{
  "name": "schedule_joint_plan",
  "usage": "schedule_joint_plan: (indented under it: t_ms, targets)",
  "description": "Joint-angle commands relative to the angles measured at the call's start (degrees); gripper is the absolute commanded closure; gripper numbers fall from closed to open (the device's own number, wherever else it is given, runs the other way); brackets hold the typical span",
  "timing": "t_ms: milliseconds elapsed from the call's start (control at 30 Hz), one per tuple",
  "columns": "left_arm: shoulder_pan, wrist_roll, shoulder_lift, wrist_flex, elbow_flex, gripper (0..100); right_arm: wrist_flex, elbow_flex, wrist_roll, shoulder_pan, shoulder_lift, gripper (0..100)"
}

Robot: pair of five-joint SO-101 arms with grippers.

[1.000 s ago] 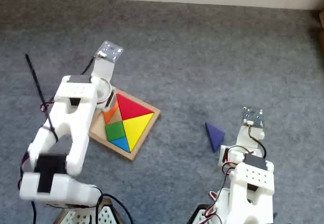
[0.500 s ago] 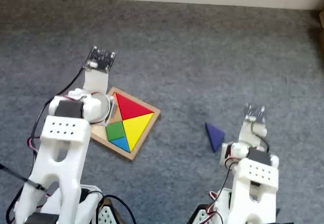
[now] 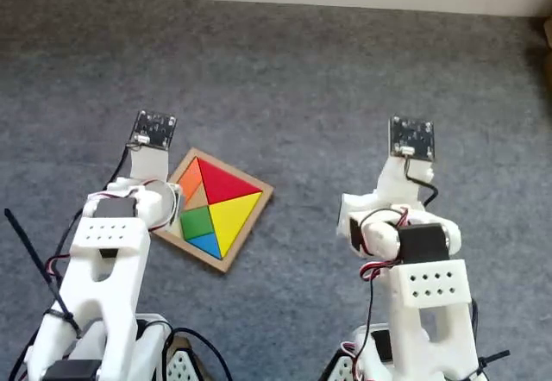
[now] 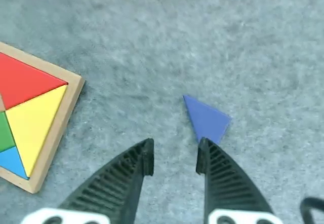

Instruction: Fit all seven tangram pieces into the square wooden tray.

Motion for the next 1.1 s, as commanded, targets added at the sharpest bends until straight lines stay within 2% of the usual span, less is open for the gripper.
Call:
schedule_joint_plan:
  t_ms: [0,167,267,333,500,767,1067]
  targets:
    - [-0.9,0.4,1.1,-1.1,-0.7,84,-2.6,-3.3,-1.0,-0.7,-0.3,84.9]
    - [-0.9,0.4,2.0,-1.2,-0.7,84,-2.6,-3.2,-0.7,-0.1,5.3,84.7]
    - [-0.9,0.4,2.1,-1.9,-0.7,84,-2.7,-3.6,-0.5,0.2,13.9,78.9]
    - [-0.9,0.4,2.1,-2.2,-0.6,84,-2.8,-3.7,2.2,0.4,20.1,75.7]
    - [-0.9,0.4,2.1,-2.4,-0.5,84,-9.1,-3.7,7.2,0.4,30.0,75.5]
    - [-0.9,0.4,2.1,-2.4,-0.5,84,-12.4,-3.7,10.7,4.8,32.8,75.6]
    - [-0.8,0.4,2.1,-2.4,-0.5,84,-19.1,-3.4,14.8,5.1,32.9,75.6]
